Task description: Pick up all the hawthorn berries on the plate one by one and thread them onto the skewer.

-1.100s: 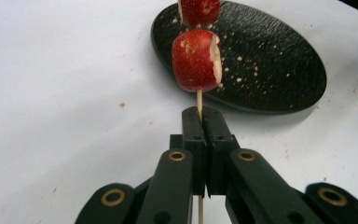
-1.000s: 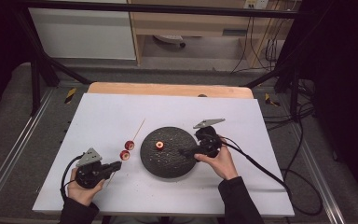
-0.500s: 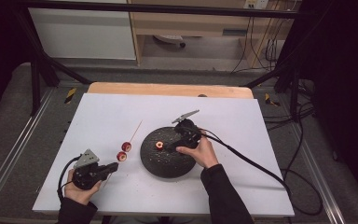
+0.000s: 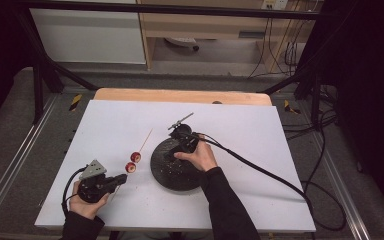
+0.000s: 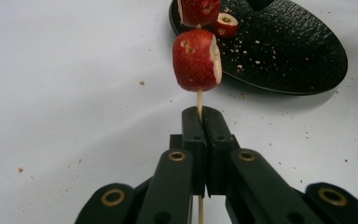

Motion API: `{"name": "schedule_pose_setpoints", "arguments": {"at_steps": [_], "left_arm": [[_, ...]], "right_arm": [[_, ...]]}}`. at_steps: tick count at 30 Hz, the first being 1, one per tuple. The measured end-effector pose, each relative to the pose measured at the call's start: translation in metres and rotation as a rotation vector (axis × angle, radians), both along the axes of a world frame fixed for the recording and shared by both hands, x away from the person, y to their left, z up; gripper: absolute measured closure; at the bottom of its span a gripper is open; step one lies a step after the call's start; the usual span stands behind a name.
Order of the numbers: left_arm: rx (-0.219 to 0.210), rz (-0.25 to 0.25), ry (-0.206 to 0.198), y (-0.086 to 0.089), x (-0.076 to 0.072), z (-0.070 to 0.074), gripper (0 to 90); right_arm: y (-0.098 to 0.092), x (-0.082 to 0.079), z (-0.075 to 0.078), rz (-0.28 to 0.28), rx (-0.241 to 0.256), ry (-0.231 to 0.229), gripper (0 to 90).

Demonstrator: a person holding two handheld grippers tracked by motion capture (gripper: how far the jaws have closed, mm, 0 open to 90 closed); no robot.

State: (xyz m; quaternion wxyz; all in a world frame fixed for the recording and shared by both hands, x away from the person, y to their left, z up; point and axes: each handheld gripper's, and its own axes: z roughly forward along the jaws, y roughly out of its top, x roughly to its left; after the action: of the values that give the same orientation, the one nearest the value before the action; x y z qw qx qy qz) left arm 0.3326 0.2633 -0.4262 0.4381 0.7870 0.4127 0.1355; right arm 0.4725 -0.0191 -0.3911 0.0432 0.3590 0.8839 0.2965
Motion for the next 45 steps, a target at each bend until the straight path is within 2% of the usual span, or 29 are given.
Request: {"name": "schedule_pose_setpoints", "arguments": {"at_steps": [2,4,15,22,28,37,45], "left_arm": [[0.000,0.001,0.001,0.000,0.000,0.000,88.8],[-0.001,0.001,0.002,-0.001,0.000,0.000,88.8],[-0.001,0.002,0.004,0.001,0.001,0.001,88.8],[-0.002,0.000,0.004,-0.001,0.001,0.000,88.8],[-0.002,0.000,0.004,0.000,0.001,0.000,88.7],[-0.001,-0.002,0.002,-0.001,0.001,0.001,88.8],[-0.003,-0.003,0.000,-0.001,0.000,0.001,88.8]], "right_arm": [[0.005,0.004,-0.005,0.011,-0.032,0.007,20.8],[0.007,0.006,-0.008,0.021,-0.044,0.018,23.8],[0.008,0.018,-0.018,0.026,-0.040,0.079,47.5],[0.008,0.020,-0.021,0.031,-0.039,0.128,56.1],[0.008,0.022,-0.023,0.026,-0.039,0.153,61.6],[0.008,0.022,-0.023,0.026,-0.040,0.180,62.5],[0.006,0.020,-0.015,0.024,-0.020,0.166,62.7]]}}
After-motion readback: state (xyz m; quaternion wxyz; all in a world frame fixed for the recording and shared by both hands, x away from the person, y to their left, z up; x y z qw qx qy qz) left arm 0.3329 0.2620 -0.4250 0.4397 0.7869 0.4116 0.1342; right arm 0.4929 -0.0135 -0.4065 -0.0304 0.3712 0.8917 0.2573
